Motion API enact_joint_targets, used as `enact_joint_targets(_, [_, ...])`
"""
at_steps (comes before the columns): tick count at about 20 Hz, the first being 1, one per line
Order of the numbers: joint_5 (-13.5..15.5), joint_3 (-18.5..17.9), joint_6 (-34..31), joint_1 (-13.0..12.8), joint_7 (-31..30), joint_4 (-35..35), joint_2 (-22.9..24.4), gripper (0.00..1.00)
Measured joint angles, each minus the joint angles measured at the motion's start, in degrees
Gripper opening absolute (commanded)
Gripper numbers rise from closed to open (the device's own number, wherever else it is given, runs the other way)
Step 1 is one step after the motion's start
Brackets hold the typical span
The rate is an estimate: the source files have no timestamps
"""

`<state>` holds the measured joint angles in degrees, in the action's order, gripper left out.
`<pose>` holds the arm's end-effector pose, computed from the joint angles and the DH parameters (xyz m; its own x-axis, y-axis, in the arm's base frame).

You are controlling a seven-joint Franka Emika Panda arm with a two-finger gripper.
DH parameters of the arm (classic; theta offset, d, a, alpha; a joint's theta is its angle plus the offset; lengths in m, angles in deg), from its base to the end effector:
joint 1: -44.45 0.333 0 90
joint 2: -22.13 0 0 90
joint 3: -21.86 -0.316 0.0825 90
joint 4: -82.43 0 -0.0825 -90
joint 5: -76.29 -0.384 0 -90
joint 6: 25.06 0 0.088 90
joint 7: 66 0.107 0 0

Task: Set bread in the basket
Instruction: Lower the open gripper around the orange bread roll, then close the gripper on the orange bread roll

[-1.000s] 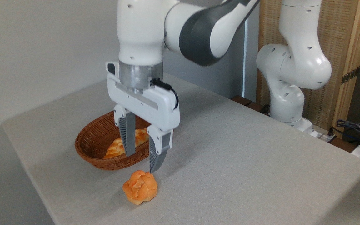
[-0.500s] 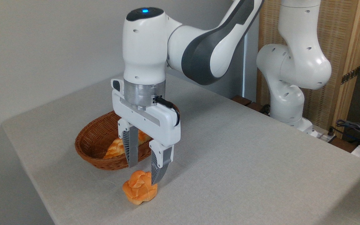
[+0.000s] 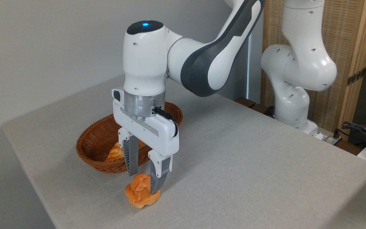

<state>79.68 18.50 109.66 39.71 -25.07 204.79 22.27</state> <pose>0.5595 -0.0143 0.4289 0.7425 -0.6406 0.1956 -0.6340 -0.7664 -0.1032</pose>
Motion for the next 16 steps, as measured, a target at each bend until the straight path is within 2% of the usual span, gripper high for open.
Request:
enact_joint_targets(7, [0.0, 0.0, 0.3, -0.1, 0.4, 0.0, -0.8, 0.98])
enact_joint_targets(9, [0.0, 0.0, 0.8, -0.1, 0.9, 0.0, -0.9, 0.80])
enact_joint_targets(10, [0.0, 0.0, 1.0, -0.1, 1.2, 0.0, -1.0, 0.66])
enact_joint_targets(12, [0.0, 0.0, 1.2, -0.1, 1.5, 0.0, -1.1, 0.51])
enact_joint_targets(16, [0.0, 0.0, 1.2, -0.1, 4.6, 0.0, -1.1, 0.49])
